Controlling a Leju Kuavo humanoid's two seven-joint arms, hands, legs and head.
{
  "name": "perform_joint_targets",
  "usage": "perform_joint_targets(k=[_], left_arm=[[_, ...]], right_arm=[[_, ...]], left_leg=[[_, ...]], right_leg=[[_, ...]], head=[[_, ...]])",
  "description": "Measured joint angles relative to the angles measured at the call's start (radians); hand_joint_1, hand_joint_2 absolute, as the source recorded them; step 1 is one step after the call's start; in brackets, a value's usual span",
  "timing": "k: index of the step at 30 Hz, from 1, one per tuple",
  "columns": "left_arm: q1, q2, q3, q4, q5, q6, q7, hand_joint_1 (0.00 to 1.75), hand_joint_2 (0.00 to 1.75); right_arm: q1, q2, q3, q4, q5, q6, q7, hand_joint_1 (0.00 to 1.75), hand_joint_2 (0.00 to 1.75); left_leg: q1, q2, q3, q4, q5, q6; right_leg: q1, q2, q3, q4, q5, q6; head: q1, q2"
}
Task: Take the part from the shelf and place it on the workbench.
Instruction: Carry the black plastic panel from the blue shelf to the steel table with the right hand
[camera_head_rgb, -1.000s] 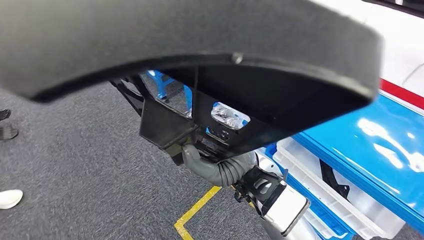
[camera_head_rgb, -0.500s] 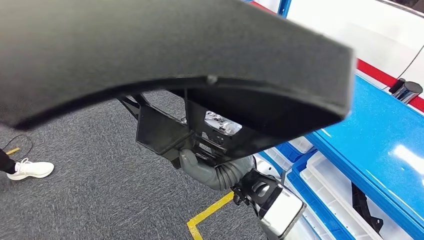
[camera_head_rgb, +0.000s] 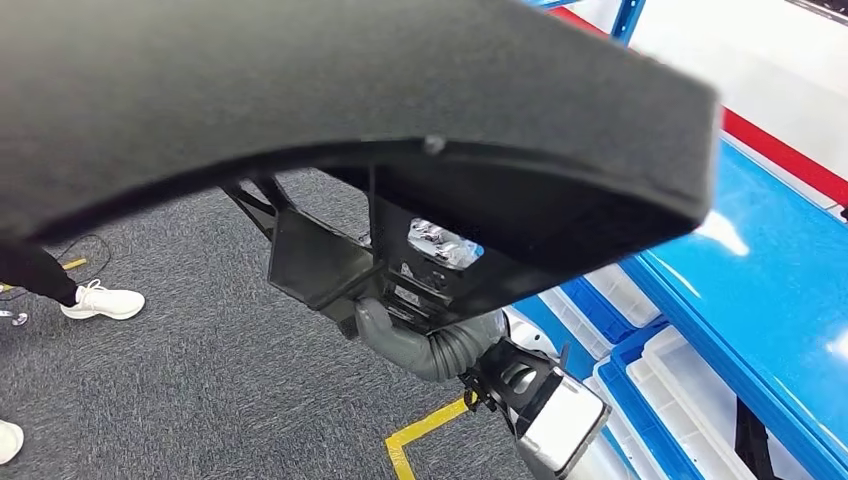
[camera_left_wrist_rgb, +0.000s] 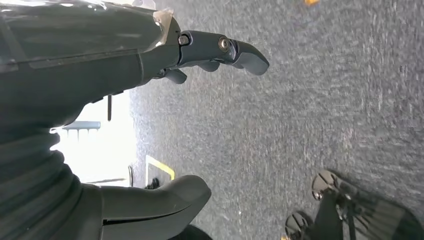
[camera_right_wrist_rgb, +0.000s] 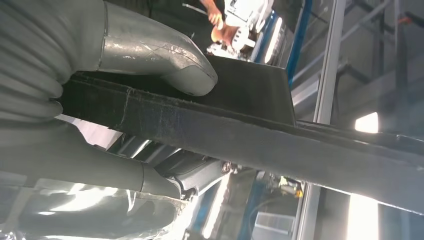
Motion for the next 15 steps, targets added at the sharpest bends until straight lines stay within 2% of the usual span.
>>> perform_joint_targets(k=[1, 3, 5, 7, 8, 9, 10, 11, 12, 13, 14, 15], left_arm=[[-0.001, -0.001, 0.0, 0.0, 0.0, 0.0, 0.0, 0.0, 1.75], [-0.001, 0.0, 0.0, 0.0, 0.0, 0.0, 0.0, 0.0, 1.75], [-0.001, 0.001, 0.001, 0.0, 0.0, 0.0, 0.0, 0.0, 1.75], [-0.002, 0.002, 0.001, 0.0, -0.002, 0.001, 0.0, 0.0, 1.75], [-0.002, 0.002, 0.002, 0.0, -0.003, 0.001, 0.0, 0.0, 1.75], [-0.001, 0.003, 0.002, 0.0, -0.004, 0.001, 0.0, 0.0, 1.75], [0.0, 0.003, 0.002, 0.0, -0.005, 0.001, 0.0, 0.0, 1.75], [0.001, 0.003, 0.002, 0.0, -0.006, 0.001, 0.0, 0.0, 1.75], [0.001, 0.002, 0.002, 0.0, -0.006, 0.001, 0.0, 0.0, 1.75], [0.001, 0.002, 0.002, 0.0, -0.007, 0.001, 0.0, 0.0, 1.75], [0.0, 0.001, 0.002, 0.0, -0.008, 0.001, 0.0, 0.0, 1.75], [0.0, 0.001, 0.002, 0.0, -0.009, 0.001, 0.0, 0.0, 1.75]], right_arm=[[0.0, 0.0, 0.001, 0.0, 0.0, 0.0, 0.0, 1.75, 1.75], [0.0, 0.0, 0.002, -0.002, 0.0, 0.0, 0.0, 1.75, 1.75], [0.0, -0.001, 0.003, -0.005, 0.0, 0.0, 0.0, 1.75, 1.75], [0.004, -0.004, 0.004, -0.007, -0.001, 0.001, 0.0, 1.75, 1.75], [0.007, -0.006, 0.004, -0.008, -0.001, 0.001, 0.0, 1.75, 1.75], [0.012, -0.009, 0.004, -0.008, -0.001, 0.002, 0.0, 1.75, 1.75], [0.015, -0.011, 0.005, -0.008, -0.001, 0.002, 0.0, 1.75, 1.75], [0.017, -0.012, 0.005, -0.008, -0.002, 0.003, 0.0, 1.75, 1.75], [0.018, -0.012, 0.005, -0.008, -0.002, 0.004, 0.0, 1.75, 1.75], [0.017, -0.013, 0.005, -0.008, -0.002, 0.006, 0.0, 1.75, 1.75], [0.017, -0.013, 0.005, -0.008, -0.002, 0.009, 0.001, 1.75, 1.75], [0.017, -0.013, 0.005, -0.008, -0.002, 0.013, 0.002, 1.75, 1.75]], left_leg=[[-0.004, 0.001, 0.004, -0.009, -0.002, 0.007], [-0.007, -0.024, 0.005, -0.012, 0.001, 0.022], [-0.006, -0.044, 0.009, -0.018, 0.006, 0.036], [-0.005, -0.066, 0.01, -0.019, 0.009, 0.047], [-0.006, -0.078, 0.009, -0.019, 0.009, 0.049], [-0.008, -0.092, 0.008, -0.019, 0.01, 0.05], [-0.009, -0.105, 0.008, -0.019, 0.01, 0.05], [-0.009, -0.119, 0.009, -0.018, 0.01, 0.05], [-0.009, -0.132, 0.011, -0.018, 0.01, 0.05], [-0.01, -0.144, 0.011, -0.018, 0.01, 0.048], [-0.011, -0.156, 0.011, -0.017, 0.01, 0.046], [-0.013, -0.165, 0.009, -0.016, 0.01, 0.042]], right_leg=[[0.004, -0.008, 0.002, -0.001, -0.003, 0.005], [0.003, -0.02, 0.007, 0.0, -0.008, 0.016], [-0.003, 0.008, -0.009, 0.04, -0.034, 0.022], [-0.006, 0.051, -0.066, 0.161, -0.088, 0.015], [-0.006, 0.061, -0.103, 0.233, -0.114, 0.013], [-0.006, 0.066, -0.131, 0.284, -0.128, 0.014], [-0.006, 0.068, -0.142, 0.3, -0.125, 0.018], [-0.006, 0.071, -0.134, 0.275, -0.107, 0.023], [-0.006, 0.078, -0.107, 0.213, -0.077, 0.029], [-0.007, 0.098, -0.073, 0.137, -0.046, 0.033], [-0.006, 0.115, -0.043, 0.072, -0.019, 0.032], [-0.006, 0.129, -0.023, 0.029, -0.003, 0.028]], head=[[0.002, 0.0], [0.004, 0.0], [0.004, 0.0], [0.005, 0.0], [0.005, 0.0], [0.005, 0.0], [0.005, 0.0], [0.005, 0.0], [0.005, 0.0], [0.005, 0.0], [0.005, 0.0], [0.005, 0.0]])
